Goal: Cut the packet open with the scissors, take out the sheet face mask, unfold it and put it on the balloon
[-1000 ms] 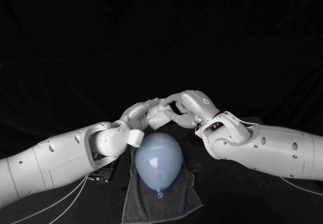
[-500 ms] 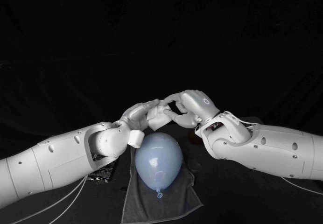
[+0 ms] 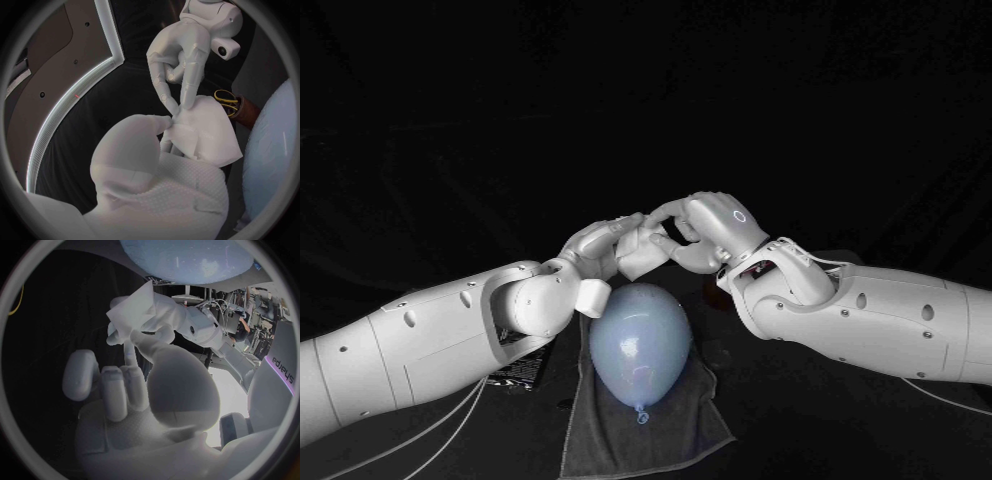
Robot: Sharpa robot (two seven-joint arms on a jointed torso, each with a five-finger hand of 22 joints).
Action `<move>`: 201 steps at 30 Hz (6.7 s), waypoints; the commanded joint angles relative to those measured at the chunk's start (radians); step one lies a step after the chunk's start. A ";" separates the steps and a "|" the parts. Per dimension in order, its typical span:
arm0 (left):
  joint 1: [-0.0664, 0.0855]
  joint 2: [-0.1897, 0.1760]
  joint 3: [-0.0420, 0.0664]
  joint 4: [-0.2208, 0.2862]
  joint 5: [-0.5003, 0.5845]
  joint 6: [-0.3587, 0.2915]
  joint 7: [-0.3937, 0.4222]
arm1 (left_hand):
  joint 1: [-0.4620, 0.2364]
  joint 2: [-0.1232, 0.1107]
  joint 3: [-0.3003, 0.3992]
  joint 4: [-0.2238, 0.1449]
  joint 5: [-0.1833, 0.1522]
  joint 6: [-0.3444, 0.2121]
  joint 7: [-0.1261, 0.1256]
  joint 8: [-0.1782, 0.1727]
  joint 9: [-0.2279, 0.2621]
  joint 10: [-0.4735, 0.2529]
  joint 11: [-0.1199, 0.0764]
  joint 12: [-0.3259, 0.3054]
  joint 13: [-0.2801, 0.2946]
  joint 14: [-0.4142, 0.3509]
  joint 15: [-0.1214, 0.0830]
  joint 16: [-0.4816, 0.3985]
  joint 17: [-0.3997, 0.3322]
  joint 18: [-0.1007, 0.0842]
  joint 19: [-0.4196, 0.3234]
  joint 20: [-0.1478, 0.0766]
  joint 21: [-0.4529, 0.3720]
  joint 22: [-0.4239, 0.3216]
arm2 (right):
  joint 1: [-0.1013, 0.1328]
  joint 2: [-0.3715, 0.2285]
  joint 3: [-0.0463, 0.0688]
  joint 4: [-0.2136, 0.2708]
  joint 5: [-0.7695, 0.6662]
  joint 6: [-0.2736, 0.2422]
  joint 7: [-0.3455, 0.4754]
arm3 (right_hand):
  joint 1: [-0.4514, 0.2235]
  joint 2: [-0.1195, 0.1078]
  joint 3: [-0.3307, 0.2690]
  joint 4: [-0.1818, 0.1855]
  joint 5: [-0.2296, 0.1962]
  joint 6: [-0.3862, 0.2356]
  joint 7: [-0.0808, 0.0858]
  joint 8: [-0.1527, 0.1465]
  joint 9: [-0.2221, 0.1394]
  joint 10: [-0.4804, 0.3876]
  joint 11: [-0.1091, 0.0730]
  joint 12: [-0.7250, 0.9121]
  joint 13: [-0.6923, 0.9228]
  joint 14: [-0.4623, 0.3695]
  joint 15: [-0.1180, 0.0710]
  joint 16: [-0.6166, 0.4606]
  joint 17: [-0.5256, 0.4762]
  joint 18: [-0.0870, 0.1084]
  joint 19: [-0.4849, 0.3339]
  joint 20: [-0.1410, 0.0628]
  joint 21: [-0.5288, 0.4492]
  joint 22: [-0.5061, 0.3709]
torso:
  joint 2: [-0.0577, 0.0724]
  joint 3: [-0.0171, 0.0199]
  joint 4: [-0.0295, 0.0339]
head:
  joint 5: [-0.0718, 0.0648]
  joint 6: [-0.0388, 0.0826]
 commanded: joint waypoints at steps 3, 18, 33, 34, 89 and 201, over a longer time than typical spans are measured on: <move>0.002 0.002 0.001 0.005 -0.007 0.001 0.003 | -0.008 0.000 0.004 0.002 0.002 0.009 0.054 0.000 0.002 0.010 0.000 0.006 0.000 -0.008 0.001 -0.004 -0.001 0.007 -0.004 -0.003 -0.003 0.001 | 0.000 0.003 0.001 -0.001 -0.039 0.038 -0.011 | 0.012 0.000 -0.005 -0.001 0.000 0.012 -0.002 0.005 0.002 0.095 -0.002 0.008 0.251 0.102 -0.002 0.006 0.260 -0.012 0.005 -0.002 0.005 0.000 | 0.000 0.0003 -0.0007 | 0.001 -0.001; 0.004 -0.001 0.001 0.009 -0.007 0.005 0.004 | -0.007 0.001 0.006 0.002 0.002 0.012 0.052 0.001 0.003 0.019 -0.002 0.006 0.000 -0.007 0.000 -0.004 -0.001 0.007 -0.004 -0.003 -0.003 0.001 | -0.001 0.000 0.000 -0.004 -0.051 0.043 -0.019 | 0.021 0.007 -0.005 0.000 0.000 0.028 -0.008 0.011 0.005 0.096 -0.007 0.009 0.252 0.103 -0.007 0.006 0.262 -0.012 0.007 -0.005 0.007 0.003 | 0.000 0.0012 -0.0008 | 0.003 -0.005; 0.006 0.000 0.001 0.010 -0.007 0.009 0.003 | -0.008 0.002 0.007 0.002 0.002 0.017 0.050 0.003 0.004 0.031 -0.004 0.006 -0.001 -0.006 -0.001 -0.004 -0.001 0.007 -0.004 -0.003 -0.003 0.001 | -0.002 -0.002 0.001 0.001 -0.047 -0.019 -0.006 | 0.058 0.048 0.013 -0.012 0.000 0.077 -0.028 0.061 0.039 0.105 -0.026 0.024 0.264 0.103 -0.022 0.007 0.263 -0.016 0.017 -0.020 0.021 0.018 | 0.000 0.0014 -0.0003 | 0.002 -0.005; 0.006 0.000 0.001 0.010 -0.007 0.009 0.003 | -0.008 0.002 0.007 0.002 0.002 0.017 0.050 0.003 0.004 0.031 -0.004 0.006 -0.001 -0.006 -0.001 -0.004 -0.001 0.007 -0.004 -0.003 -0.003 0.001 | -0.002 -0.002 0.001 0.002 -0.047 -0.021 -0.006 | 0.058 0.049 0.014 -0.013 0.000 0.077 -0.028 0.063 0.040 0.105 -0.026 0.024 0.264 0.103 -0.023 0.007 0.263 -0.016 0.018 -0.020 0.022 0.018 | 0.000 0.0013 -0.0004 | 0.001 -0.004; 0.007 0.002 0.002 -0.005 -0.007 0.012 0.003 | -0.008 0.003 0.008 0.002 0.002 0.021 0.048 0.004 0.005 0.041 -0.006 0.006 -0.001 -0.005 -0.002 -0.004 -0.001 0.007 -0.003 -0.003 -0.003 0.001 | -0.026 0.001 0.001 -0.003 -0.016 -0.027 -0.001 | 0.006 -0.021 -0.022 0.042 0.000 -0.054 0.018 -0.006 0.040 0.087 0.015 -0.008 0.241 0.103 0.013 0.007 0.263 -0.012 0.005 0.010 -0.011 0.009 | 0.000 0.0007 -0.0009 | 0.006 -0.013; 0.091 0.005 0.002 -0.126 -0.054 0.175 -0.170 | -0.011 -0.005 0.008 -0.001 0.002 0.041 0.046 0.013 0.013 -0.012 -0.001 -0.017 -0.005 -0.009 0.001 -0.009 -0.003 0.009 0.020 -0.009 0.008 0.003 | -0.035 -0.086 0.000 0.013 0.002 0.126 0.074 | 0.071 0.034 -0.006 0.028 0.000 0.065 -0.040 0.083 0.094 0.101 -0.035 0.016 0.258 0.103 -0.030 0.007 0.263 -0.016 0.020 -0.028 0.007 0.030 | -0.001 0.0005 -0.0004 | 0.009 -0.020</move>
